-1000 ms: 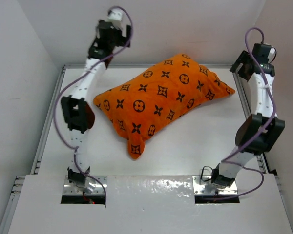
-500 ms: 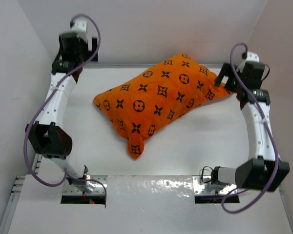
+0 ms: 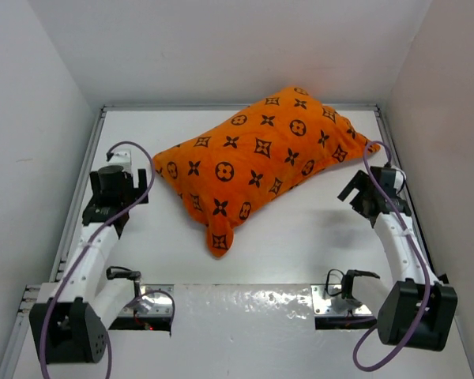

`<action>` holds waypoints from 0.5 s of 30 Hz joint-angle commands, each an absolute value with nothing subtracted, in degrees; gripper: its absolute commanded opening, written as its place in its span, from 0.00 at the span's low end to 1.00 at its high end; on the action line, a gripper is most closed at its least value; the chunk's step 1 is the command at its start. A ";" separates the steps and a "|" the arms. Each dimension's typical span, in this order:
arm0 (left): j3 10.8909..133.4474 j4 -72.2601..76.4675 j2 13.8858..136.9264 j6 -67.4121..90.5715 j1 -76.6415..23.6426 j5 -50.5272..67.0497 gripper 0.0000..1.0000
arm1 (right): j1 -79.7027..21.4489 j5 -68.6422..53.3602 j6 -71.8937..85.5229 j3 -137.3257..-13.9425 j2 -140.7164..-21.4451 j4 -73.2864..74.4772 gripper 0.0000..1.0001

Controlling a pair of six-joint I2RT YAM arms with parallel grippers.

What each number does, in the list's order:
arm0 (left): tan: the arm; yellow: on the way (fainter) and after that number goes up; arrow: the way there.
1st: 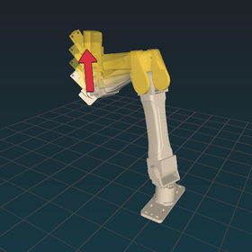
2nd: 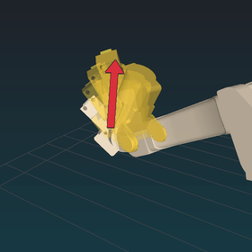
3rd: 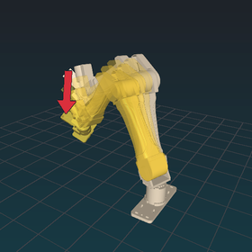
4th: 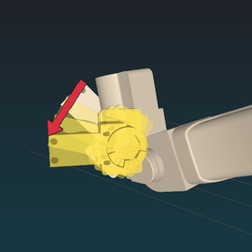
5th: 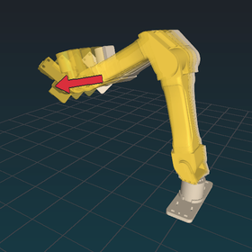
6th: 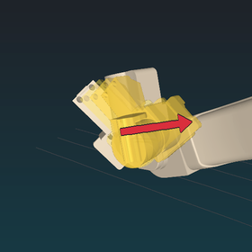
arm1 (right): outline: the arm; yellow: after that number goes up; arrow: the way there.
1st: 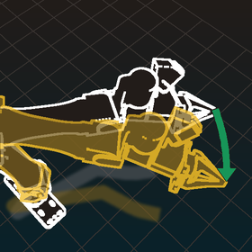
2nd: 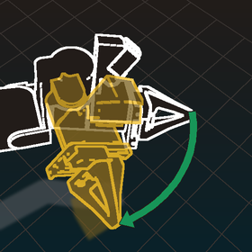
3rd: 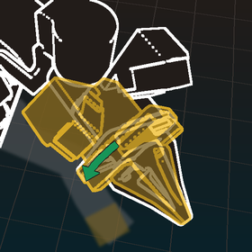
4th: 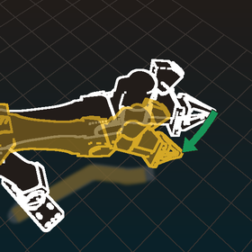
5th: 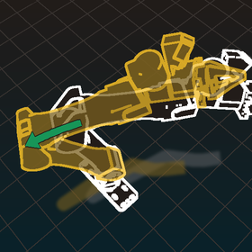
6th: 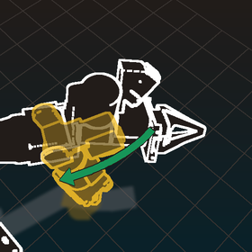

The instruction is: Put the pillow into the pillowcase

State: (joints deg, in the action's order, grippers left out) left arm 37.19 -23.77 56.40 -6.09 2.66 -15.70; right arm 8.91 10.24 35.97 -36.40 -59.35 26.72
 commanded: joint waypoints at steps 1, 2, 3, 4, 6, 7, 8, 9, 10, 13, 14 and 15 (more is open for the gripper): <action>33.06 -6.95 51.16 -11.76 2.55 -15.21 1.00 | 9.05 14.33 36.67 -38.32 -59.50 27.41 0.99; 32.26 -6.42 51.15 -11.78 2.55 -16.42 1.00 | 9.14 14.07 35.52 -38.76 -59.76 27.94 0.99; 31.30 -6.33 51.59 -11.08 2.55 -17.65 1.00 | 9.05 13.80 33.59 -39.46 -59.85 28.47 0.99; 31.12 -6.85 53.16 -9.16 2.55 -20.02 1.00 | 9.14 13.89 32.62 -39.72 -59.77 29.35 0.99; 31.20 -8.86 54.92 -6.52 2.55 -21.70 1.00 | 9.05 14.50 30.95 -39.99 -59.24 30.32 0.99; 31.03 -9.49 56.32 -4.24 2.55 -22.23 1.00 | 9.05 15.02 30.94 -39.56 -58.63 29.37 0.99; 30.50 -8.53 56.60 -4.04 2.55 -22.32 1.00 | 9.05 15.38 31.20 -38.33 -56.97 28.49 0.99; 30.32 -8.18 56.69 -2.22 2.55 -22.85 1.00 | 9.05 15.82 31.64 -37.71 -56.08 26.48 0.99; 29.80 -7.74 56.52 -1.59 2.55 -22.68 1.00 | 9.05 15.73 31.55 -36.92 -54.86 25.50 0.99; 29.71 -7.82 55.90 -0.62 2.55 -20.92 1.00 | 9.05 15.21 30.85 -36.65 -54.40 23.64 0.99; 29.62 -7.65 55.90 -0.62 2.55 -20.66 1.00 | 9.05 15.29 30.76 -37.00 -54.58 23.64 0.99; 29.62 -7.65 55.81 -0.70 2.55 -20.31 1.00 | 9.05 15.38 30.67 -37.18 -54.75 23.90 0.99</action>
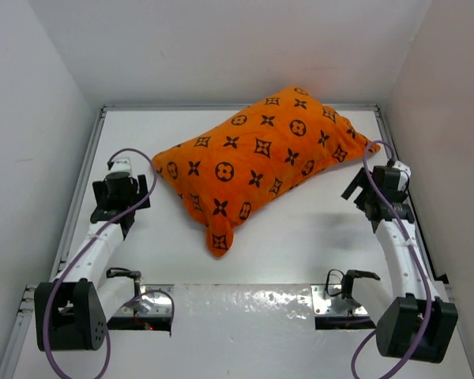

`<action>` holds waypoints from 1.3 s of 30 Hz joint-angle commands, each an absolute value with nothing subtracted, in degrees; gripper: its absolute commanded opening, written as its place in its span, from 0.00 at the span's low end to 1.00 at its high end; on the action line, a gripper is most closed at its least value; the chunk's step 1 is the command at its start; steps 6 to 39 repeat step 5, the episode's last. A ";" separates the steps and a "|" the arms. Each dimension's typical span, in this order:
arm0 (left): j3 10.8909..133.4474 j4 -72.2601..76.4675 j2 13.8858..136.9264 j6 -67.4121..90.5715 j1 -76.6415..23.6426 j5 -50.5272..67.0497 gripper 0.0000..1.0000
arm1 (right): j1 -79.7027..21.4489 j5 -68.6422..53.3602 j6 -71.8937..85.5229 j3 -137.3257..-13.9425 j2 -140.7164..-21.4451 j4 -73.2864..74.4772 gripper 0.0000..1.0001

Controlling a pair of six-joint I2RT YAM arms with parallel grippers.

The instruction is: Put the pillow into the pillowcase

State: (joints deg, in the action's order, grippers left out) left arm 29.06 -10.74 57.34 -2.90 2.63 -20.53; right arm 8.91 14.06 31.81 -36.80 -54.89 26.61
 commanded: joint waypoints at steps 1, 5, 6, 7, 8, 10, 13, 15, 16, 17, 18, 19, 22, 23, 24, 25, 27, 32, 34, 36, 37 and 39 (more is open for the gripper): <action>29.62 -7.65 55.81 -0.70 2.55 -20.30 1.00 | 9.05 15.38 30.50 -37.35 -54.84 24.08 0.99; 29.79 -7.65 56.16 -0.79 2.55 -20.13 1.00 | 9.05 15.03 30.67 -35.78 -53.27 23.38 0.99; 29.79 -7.65 56.16 -0.79 2.55 -20.13 1.00 | 9.05 15.03 30.67 -35.78 -53.27 23.38 0.99; 29.79 -7.65 56.16 -0.79 2.55 -20.13 1.00 | 9.05 15.03 30.67 -35.78 -53.27 23.38 0.99; 29.79 -7.65 56.16 -0.79 2.55 -20.13 1.00 | 9.05 15.03 30.67 -35.78 -53.27 23.38 0.99; 29.79 -7.65 56.16 -0.79 2.55 -20.13 1.00 | 9.05 15.03 30.67 -35.78 -53.27 23.38 0.99; 29.79 -7.65 56.16 -0.79 2.55 -20.13 1.00 | 9.05 15.03 30.67 -35.78 -53.27 23.38 0.99; 29.79 -7.65 56.16 -0.79 2.55 -20.13 1.00 | 9.05 15.03 30.67 -35.78 -53.27 23.38 0.99; 29.79 -7.65 56.16 -0.79 2.55 -20.13 1.00 | 9.05 15.03 30.67 -35.78 -53.27 23.38 0.99; 29.79 -7.65 56.16 -0.79 2.55 -20.13 1.00 | 9.05 15.03 30.67 -35.78 -53.27 23.38 0.99; 29.79 -7.65 56.16 -0.79 2.55 -20.13 1.00 | 9.05 15.03 30.67 -35.78 -53.27 23.38 0.99; 29.79 -7.65 56.16 -0.79 2.55 -20.13 1.00 | 9.05 15.03 30.67 -35.78 -53.27 23.38 0.99; 29.79 -7.65 56.16 -0.79 2.55 -20.13 1.00 | 9.05 15.03 30.67 -35.78 -53.27 23.38 0.99; 29.79 -7.65 56.16 -0.79 2.55 -20.13 1.00 | 9.05 15.03 30.67 -35.78 -53.27 23.38 0.99; 29.79 -7.65 56.16 -0.79 2.55 -20.13 1.00 | 9.05 15.03 30.67 -35.78 -53.27 23.38 0.99; 29.79 -7.65 56.16 -0.79 2.55 -20.13 1.00 | 9.05 15.03 30.67 -35.78 -53.27 23.38 0.99; 29.79 -7.65 56.16 -0.79 2.55 -20.13 1.00 | 9.05 15.03 30.67 -35.78 -53.27 23.38 0.99; 29.79 -7.65 56.16 -0.79 2.55 -20.13 1.00 | 9.05 15.03 30.67 -35.78 -53.27 23.38 0.99; 29.79 -7.65 56.16 -0.79 2.55 -20.13 1.00 | 9.05 15.03 30.67 -35.78 -53.27 23.38 0.99; 29.79 -7.65 56.16 -0.79 2.55 -20.13 1.00 | 9.05 15.03 30.67 -35.78 -53.27 23.38 0.99; 29.79 -7.65 56.16 -0.79 2.55 -20.13 1.00 | 9.05 15.03 30.67 -35.78 -53.27 23.38 0.99; 29.79 -7.65 56.16 -0.79 2.55 -20.13 1.00 | 9.05 15.03 30.67 -35.78 -53.27 23.38 0.99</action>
